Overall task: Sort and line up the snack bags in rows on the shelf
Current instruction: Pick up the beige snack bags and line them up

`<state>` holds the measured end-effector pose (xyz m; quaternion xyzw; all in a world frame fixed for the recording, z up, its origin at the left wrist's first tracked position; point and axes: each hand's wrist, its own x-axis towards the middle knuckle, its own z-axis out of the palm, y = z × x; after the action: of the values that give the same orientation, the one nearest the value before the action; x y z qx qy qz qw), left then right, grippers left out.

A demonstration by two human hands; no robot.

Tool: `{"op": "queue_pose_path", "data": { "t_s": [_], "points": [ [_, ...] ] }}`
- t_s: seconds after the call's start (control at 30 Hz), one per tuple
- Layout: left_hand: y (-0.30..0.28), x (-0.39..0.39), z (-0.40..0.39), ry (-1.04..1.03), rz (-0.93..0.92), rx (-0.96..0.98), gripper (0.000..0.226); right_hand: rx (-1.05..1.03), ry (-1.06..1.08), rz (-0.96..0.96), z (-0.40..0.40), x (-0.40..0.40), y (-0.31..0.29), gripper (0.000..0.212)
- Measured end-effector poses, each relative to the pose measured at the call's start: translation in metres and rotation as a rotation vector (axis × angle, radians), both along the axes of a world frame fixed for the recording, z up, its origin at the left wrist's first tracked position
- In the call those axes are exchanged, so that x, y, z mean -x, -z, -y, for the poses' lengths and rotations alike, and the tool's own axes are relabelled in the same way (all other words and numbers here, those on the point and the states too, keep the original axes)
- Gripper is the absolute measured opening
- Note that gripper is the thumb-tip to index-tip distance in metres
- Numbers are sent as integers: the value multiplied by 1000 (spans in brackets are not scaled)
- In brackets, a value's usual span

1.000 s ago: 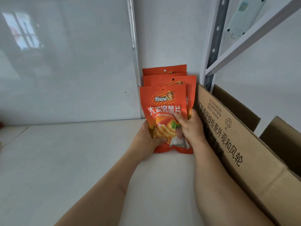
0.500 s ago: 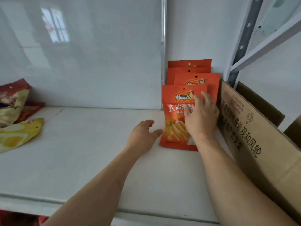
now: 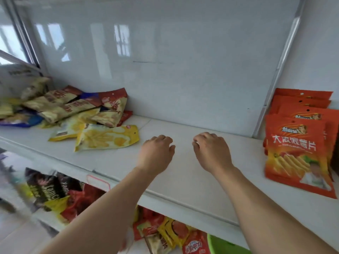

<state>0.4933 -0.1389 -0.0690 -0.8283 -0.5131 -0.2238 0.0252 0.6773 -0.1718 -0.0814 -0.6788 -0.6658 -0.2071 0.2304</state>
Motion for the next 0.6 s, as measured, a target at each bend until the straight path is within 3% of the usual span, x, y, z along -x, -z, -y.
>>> {"op": "queue_pose_path", "data": {
  "t_s": [0.13,0.6],
  "points": [
    [-4,72,-17,-59,70,18,34,53,-47,-22,-25,74,-7,29],
    [-13,227,-101,-218,220,21,35,133,-102,-264,-133,230,-32,26]
  ]
}}
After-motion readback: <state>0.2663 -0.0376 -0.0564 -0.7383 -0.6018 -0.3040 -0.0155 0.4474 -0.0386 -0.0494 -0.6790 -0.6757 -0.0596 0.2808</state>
